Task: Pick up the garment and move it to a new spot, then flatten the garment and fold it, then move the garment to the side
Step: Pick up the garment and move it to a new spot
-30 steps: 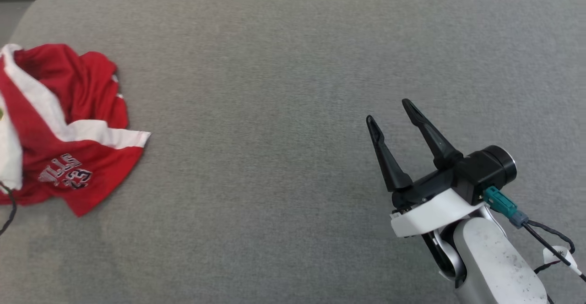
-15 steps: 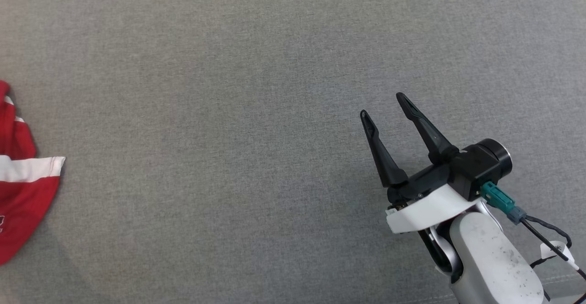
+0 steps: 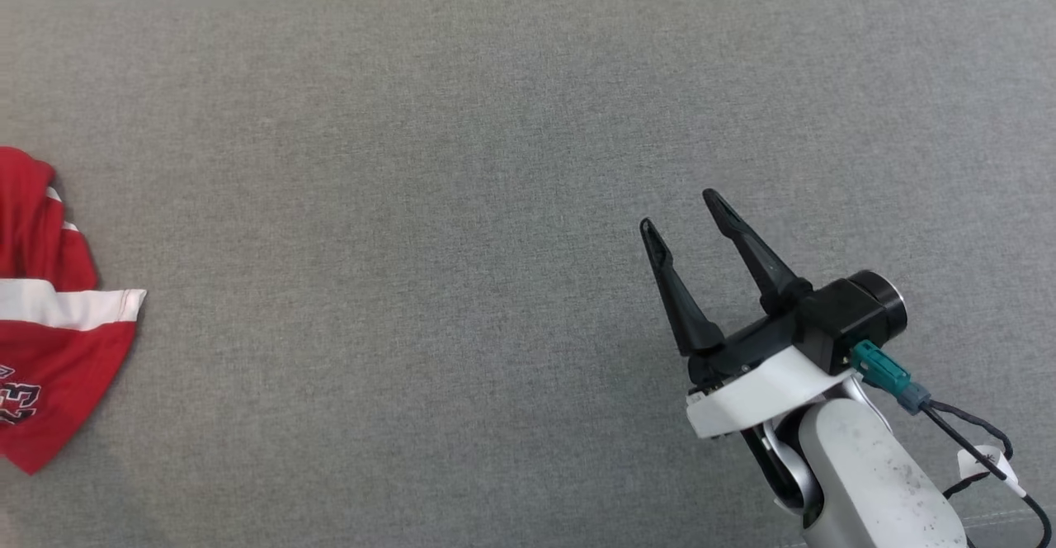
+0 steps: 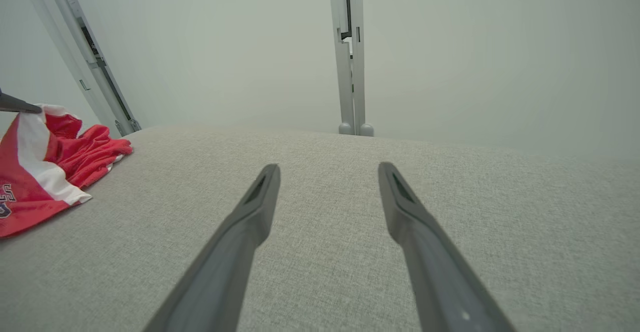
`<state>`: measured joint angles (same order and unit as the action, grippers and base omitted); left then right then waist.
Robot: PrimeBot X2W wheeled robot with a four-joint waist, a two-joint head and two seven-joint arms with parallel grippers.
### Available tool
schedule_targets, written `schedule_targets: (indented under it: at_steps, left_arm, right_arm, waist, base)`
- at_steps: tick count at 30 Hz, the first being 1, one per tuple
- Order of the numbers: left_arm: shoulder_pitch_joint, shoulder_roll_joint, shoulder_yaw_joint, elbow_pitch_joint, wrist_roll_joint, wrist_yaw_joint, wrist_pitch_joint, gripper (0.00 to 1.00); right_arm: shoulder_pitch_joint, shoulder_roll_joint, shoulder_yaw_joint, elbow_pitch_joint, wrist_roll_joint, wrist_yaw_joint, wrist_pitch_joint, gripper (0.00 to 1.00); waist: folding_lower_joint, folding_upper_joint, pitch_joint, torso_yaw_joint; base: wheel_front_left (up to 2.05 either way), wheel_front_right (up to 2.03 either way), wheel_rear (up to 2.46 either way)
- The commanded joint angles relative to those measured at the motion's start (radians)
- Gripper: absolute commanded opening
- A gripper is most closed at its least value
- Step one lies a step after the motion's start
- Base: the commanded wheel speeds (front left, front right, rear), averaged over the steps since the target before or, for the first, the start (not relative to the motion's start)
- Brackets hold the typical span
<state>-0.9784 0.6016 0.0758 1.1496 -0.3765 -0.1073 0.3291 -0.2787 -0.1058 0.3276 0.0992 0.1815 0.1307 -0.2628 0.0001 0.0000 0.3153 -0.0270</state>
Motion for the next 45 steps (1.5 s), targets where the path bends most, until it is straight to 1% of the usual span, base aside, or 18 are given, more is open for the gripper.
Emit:
schedule_targets:
  at_steps: [1,8,11,14,18,19,20,22,24,26,31,34,36,39,42,45]
  left_arm:
    - [-0.012,0.007,-0.012,0.006,0.007,-0.008,-0.016,0.0]
    - [-0.024,0.002,-0.093,-0.028,0.032,-0.023,-0.082,0.0]
    - [-0.019,-0.019,-0.162,-0.084,0.029,-0.025,-0.102,0.0]
    - [-0.001,-0.022,-0.227,-0.161,0.002,-0.024,-0.11,0.0]
    - [0.022,-0.012,-0.318,-0.293,-0.034,-0.024,-0.089,0.0]
    - [0.034,-0.013,-0.346,-0.368,-0.053,-0.024,-0.077,0.0]
    - [0.04,-0.013,-0.358,-0.413,-0.061,-0.024,-0.071,0.0]
    - [0.059,-0.023,-0.368,-0.494,-0.091,-0.024,-0.052,0.0]
    - [0.078,-0.021,-0.38,-0.587,-0.093,-0.024,-0.033,0.0]
    - [0.103,-0.036,-0.383,-0.68,-0.11,-0.022,-0.012,0.0]
    - [0.16,-0.059,-0.399,-0.918,-0.138,0.01,0.051,0.0]
    - [0.186,-0.095,-0.422,-1.041,-0.151,0.032,0.082,0.0]
    - [0.198,-0.123,-0.437,-1.099,-0.147,0.052,0.087,0.0]
    - [0.22,-0.192,-0.476,-1.147,-0.153,0.076,0.072,0.0]
    - [0.257,-0.26,-0.525,-1.136,-0.146,0.089,0.04,0.0]
    - [0.302,-0.327,-0.589,-1.066,-0.124,0.085,-0.015,0.0]
  right_arm:
    - [0.012,0.003,0.003,0.006,0.008,0.0,-0.003,1.0]
    - [0.045,0.016,0.006,0.024,0.025,0.0,-0.003,1.0]
    - [0.062,0.02,0.004,0.03,0.033,0.0,-0.003,1.0]
    - [0.079,0.023,-0.003,0.034,0.036,0.0,-0.003,1.0]
    - [0.1,0.028,-0.01,0.036,0.039,0.0,-0.003,1.0]
    - [0.112,0.029,-0.016,0.036,0.04,0.0,-0.003,1.0]
    - [0.119,0.029,-0.02,0.036,0.039,0.0,-0.003,1.0]
    - [0.128,0.029,-0.027,0.036,0.038,0.0,-0.003,1.0]
    - [0.134,0.029,-0.036,0.035,0.037,0.0,-0.003,1.0]
    - [0.137,0.03,-0.043,0.031,0.036,0.0,-0.003,1.0]
    - [0.134,0.026,-0.062,0.022,0.031,0.0,-0.003,1.0]
    - [0.116,0.026,-0.079,0.01,0.026,0.0,-0.003,1.0]
    - [0.109,0.027,-0.091,0.005,0.026,0.0,-0.003,1.0]
    - [0.108,0.029,-0.108,0.0,0.029,0.0,-0.003,1.0]
    - [0.102,0.031,-0.118,-0.002,0.03,0.0,-0.003,1.0]
    - [0.093,0.035,-0.116,-0.004,0.034,0.0,-0.003,1.0]
  waist:
    - [-0.0001,0.0,-0.036,0.012]
    - [-0.0001,0.0,-0.116,0.018]
    - [-0.0001,0.0,-0.154,0.015]
    - [-0.0001,0.0,-0.189,0.007]
    - [-0.0001,0.0,-0.23,-0.008]
    - [-0.0001,0.0,-0.249,-0.017]
    - [-0.0001,0.0,-0.259,-0.022]
    - [-0.0001,0.0,-0.273,-0.033]
    - [-0.0001,0.0,-0.283,-0.045]
    - [-0.0001,0.0,-0.29,-0.06]
    - [-0.0001,0.0,-0.29,-0.106]
    - [-0.0001,0.0,-0.271,-0.143]
    - [-0.0001,0.0,-0.257,-0.166]
    - [-0.0001,0.0,-0.234,-0.196]
    - [-0.0001,0.0,-0.209,-0.222]
    - [-0.0001,0.0,-0.181,-0.247]
  base:
    - [0.0,0.0,0.0]
    - [0.0,0.0,0.0]
    - [0.0,0.0,0.0]
    - [0.0,0.0,0.0]
    - [0.0,0.0,0.0]
    - [0.0,0.0,0.0]
    - [0.0,0.0,0.0]
    - [0.0,0.0,0.0]
    - [0.0,0.0,0.0]
    - [0.0,0.0,0.0]
    - [0.0,0.0,0.0]
    - [0.0,0.0,0.0]
    - [0.0,0.0,0.0]
    - [0.0,0.0,0.0]
    - [0.0,0.0,0.0]
    - [0.0,0.0,0.0]
